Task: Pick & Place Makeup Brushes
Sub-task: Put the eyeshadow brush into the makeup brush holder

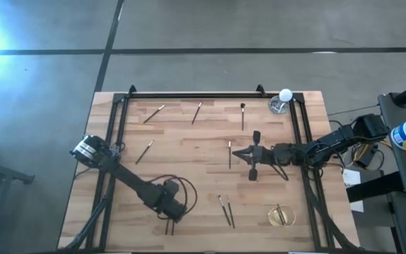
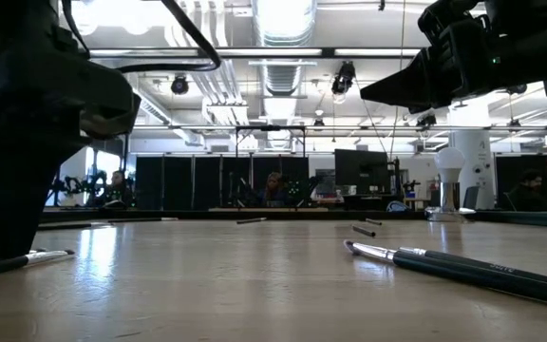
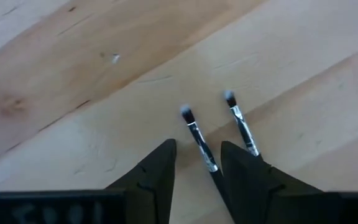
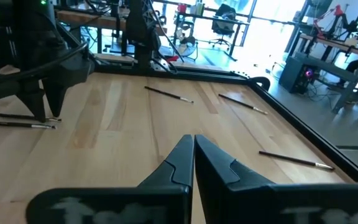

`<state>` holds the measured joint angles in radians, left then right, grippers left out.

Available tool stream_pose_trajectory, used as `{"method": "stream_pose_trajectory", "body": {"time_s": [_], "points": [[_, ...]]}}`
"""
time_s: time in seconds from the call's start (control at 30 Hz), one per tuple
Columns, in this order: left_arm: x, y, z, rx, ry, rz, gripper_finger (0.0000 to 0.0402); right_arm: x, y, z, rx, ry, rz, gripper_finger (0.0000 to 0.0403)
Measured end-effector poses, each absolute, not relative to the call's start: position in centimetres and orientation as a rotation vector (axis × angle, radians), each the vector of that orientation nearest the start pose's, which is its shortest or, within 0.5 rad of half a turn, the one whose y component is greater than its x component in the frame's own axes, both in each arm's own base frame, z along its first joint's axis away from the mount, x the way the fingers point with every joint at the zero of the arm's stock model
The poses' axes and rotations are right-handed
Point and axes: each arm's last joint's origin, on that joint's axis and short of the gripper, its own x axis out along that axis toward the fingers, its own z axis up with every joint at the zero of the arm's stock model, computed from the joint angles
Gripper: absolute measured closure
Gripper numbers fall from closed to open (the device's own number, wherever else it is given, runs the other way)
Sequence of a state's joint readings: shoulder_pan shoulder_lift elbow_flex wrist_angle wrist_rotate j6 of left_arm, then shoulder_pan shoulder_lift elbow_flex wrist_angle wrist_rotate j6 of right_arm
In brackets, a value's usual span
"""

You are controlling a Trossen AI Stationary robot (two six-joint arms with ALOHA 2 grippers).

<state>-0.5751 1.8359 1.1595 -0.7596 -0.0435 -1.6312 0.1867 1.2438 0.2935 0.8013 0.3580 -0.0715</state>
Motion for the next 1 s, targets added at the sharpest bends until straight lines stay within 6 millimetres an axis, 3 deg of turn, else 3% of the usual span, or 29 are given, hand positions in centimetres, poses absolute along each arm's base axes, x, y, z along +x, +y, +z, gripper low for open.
{"method": "stream_pose_trajectory", "body": {"time_s": [0.17,0.5,0.73,1.0], "points": [[27.6,-17.7,15.6,-0.884,1.309,0.765,0.028,21.8,3.1,17.5,-0.111,0.15,-0.166,0.0394],[27.3,-16.8,15.1,-0.879,1.27,0.844,0.0345,21.8,3.1,17.5,-0.112,0.15,-0.166,0.0394],[26.8,-16.4,14.0,-0.891,1.243,0.868,0.0361,21.8,3.1,17.5,-0.112,0.15,-0.166,0.0394],[26.8,-16.2,14.1,-0.871,1.216,0.872,0.0393,21.8,3.1,17.5,-0.112,0.15,-0.166,0.0394]]}}
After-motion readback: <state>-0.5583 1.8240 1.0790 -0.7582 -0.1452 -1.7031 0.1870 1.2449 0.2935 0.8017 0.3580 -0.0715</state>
